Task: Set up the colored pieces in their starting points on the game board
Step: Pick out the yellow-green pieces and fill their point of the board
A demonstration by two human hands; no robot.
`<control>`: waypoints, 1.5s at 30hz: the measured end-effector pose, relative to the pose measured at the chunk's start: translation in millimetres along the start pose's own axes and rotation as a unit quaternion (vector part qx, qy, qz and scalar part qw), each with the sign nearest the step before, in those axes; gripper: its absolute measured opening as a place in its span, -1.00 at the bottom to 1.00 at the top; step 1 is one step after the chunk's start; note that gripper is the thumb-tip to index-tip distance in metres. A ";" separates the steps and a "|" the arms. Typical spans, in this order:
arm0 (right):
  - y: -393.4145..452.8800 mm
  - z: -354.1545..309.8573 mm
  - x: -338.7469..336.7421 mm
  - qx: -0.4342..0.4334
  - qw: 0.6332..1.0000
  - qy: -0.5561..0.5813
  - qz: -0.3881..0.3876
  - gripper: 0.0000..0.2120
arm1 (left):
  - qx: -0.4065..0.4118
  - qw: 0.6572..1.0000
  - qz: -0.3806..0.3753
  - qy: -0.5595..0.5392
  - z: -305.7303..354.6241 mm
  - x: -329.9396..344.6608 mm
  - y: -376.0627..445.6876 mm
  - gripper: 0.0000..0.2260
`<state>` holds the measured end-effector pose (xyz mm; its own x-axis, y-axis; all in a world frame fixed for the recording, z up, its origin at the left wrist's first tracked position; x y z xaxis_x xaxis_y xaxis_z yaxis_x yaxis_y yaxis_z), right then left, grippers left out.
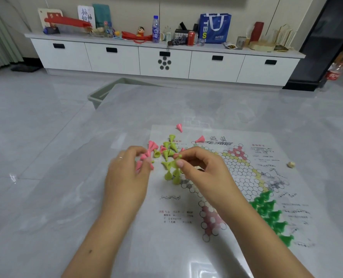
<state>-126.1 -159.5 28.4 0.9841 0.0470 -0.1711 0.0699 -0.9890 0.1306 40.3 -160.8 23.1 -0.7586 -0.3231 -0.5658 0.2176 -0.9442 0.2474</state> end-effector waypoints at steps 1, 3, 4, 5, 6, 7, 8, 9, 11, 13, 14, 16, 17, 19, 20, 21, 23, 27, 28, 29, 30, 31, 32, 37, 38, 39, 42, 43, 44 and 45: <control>-0.4 1.2 -5.2 0.004 1.000 -0.004 0.014 -0.94 | 0.018 0.998 0.010 0.066 -4.8 -3.3 3.3 -0.84; -1.2 4.4 -13.7 0.012 0.999 -0.009 0.038 -0.93 | 0.012 0.989 -0.034 0.142 -19.7 3.8 9.4 -0.76; -1.8 5.0 -16.7 0.015 0.999 -0.007 0.046 -0.93 | 0.005 0.985 -0.063 0.164 -25.4 10.0 9.8 -0.75; -2.4 4.9 -18.9 0.017 0.998 -0.004 0.053 -0.92 | 0.001 0.980 -0.087 0.181 -30.1 16.3 9.0 -0.73; -2.9 4.8 -20.6 0.018 0.998 -0.002 0.057 -0.92 | 0.000 0.976 -0.099 0.193 -31.8 20.2 7.4 -0.72; -3.2 4.4 -21.8 0.019 0.998 0.000 0.060 -0.92 | 0.002 0.974 -0.102 0.200 -33.8 23.1 6.3 -0.71; -3.6 4.5 -22.6 0.022 0.998 0.002 0.061 -0.92 | 0.005 0.973 -0.101 0.206 -34.2 24.5 5.4 -0.70; -4.0 5.0 -23.7 0.025 0.998 0.002 0.063 -0.92 | 0.008 0.973 -0.098 0.208 -34.0 25.1 4.5 -0.68; -4.0 6.6 -26.4 0.027 0.997 -0.008 0.069 -0.92 | 0.007 0.976 -0.085 0.199 -33.3 22.5 4.3 -0.66; -3.4 7.1 -29.7 0.022 0.996 -0.036 0.075 -0.91 | -0.010 0.980 -0.074 0.185 -34.4 17.3 5.2 -0.72; -3.1 7.3 -31.4 0.019 0.995 -0.060 0.079 -0.91 | -0.017 0.981 -0.071 0.178 -35.3 14.9 5.8 -0.74; -2.5 9.3 -34.8 0.017 0.989 -0.122 0.086 -0.91 | -0.025 0.987 -0.056 0.149 -32.9 7.9 6.2 -0.76; -2.2 11.1 -36.0 0.019 0.984 -0.156 0.088 -0.93 | -0.025 0.990 -0.036 0.132 -30.0 2.5 6.3 -0.77; -1.3 14.6 -35.0 0.017 0.970 -0.229 0.085 -0.94 | -0.009 0.993 0.012 0.113 -17.0 -11.4 5.1 -0.82; -0.8 16.5 -32.9 0.013 0.961 -0.265 0.081 -0.93 | -0.004 0.994 0.030 0.103 -10.4 -17.1 3.6 -0.85; -0.4 18.7 -30.4 0.010 0.953 -0.293 0.077 -0.92 | -0.005 0.995 0.041 0.088 -6.0 -20.6 2.6 -0.88; -0.4 23.2 -26.3 0.011 0.946 -0.315 0.078 -0.91 | -0.013 0.997 0.043 0.055 -1.9 -22.3 2.0 -0.88; -0.4 33.5 -17.4 0.031 0.946 -0.313 0.074 -0.88 | -0.051 0.998 0.010 -0.023 -6.1 -13.2 2.3 -0.83; -0.3 35.4 -15.8 0.034 0.945 -0.316 0.072 -0.89 | -0.062 0.997 0.003 -0.036 -6.6 -11.4 1.8 -0.84; 0.0 36.7 -14.3 0.035 0.943 -0.323 0.070 -0.90 | -0.069 0.997 0.001 -0.046 -7.1 -10.3 1.4 -0.85; 0.4 37.1 -12.8 0.033 0.940 -0.332 0.069 -0.90 | -0.073 0.996 0.001 -0.056 -7.6 -10.0 1.2 -0.84; 0.9 37.2 -11.5 0.030 0.937 -0.341 0.068 -0.90 | -0.078 0.995 0.000 -0.067 -7.6 -9.5 1.0 -0.81; 1.4 37.2 -10.4 0.028 0.935 -0.348 0.068 -0.90 | -0.081 0.994 -0.002 -0.078 -7.8 -8.9 0.9 -0.79; 2.9 36.0 -6.7 0.018 0.926 -0.370 0.068 -0.87 | -0.084 0.992 -0.007 -0.092 -8.8 -8.5 0.6 -0.75; 3.0 35.6 -6.0 0.015 0.925 -0.374 0.067 -0.87 | -0.086 0.992 -0.007 -0.092 -9.0 -8.8 0.7 -0.75; 3.0 35.4 -5.4 0.013 0.923 -0.378 0.067 -0.87 | -0.090 0.992 -0.009 -0.092 -8.9 -8.9 0.6 -0.75; 2.9 35.3 -5.1 0.012 0.922 -0.381 0.067 -0.86 | -0.094 0.991 -0.016 -0.094 -7.2 -8.4 0.6 -0.74; 2.6 35.1 -5.3 0.012 0.922 -0.381 0.067 -0.86 | -0.096 0.991 -0.018 -0.095 -6.4 -8.4 0.4 -0.73; 2.0 34.8 -5.7 0.013 0.922 -0.381 0.067 -0.86 | -0.096 0.990 -0.018 -0.097 -6.0 -8.6 0.4 -0.72; 1.3 34.3 -6.3 0.014 0.923 -0.380 0.066 -0.86 | -0.095 0.990 -0.018 -0.099 -5.4 -9.2 0.2 -0.72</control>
<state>-137.8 -165.8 -3.9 0.5848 -0.1760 -0.7918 -0.0568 -0.9827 0.1764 50.7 -158.4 24.1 -0.8691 -0.2882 -0.4021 0.2860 -0.9559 0.0671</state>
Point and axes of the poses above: each hand's wrist, its own y-axis towards the middle knuckle, its own x-axis out of the palm, z = x × y, the point moved 9 cm from there along y, towards the middle knuckle, and after that the axes turned 3 degrees about y, right-handed, at the moved point
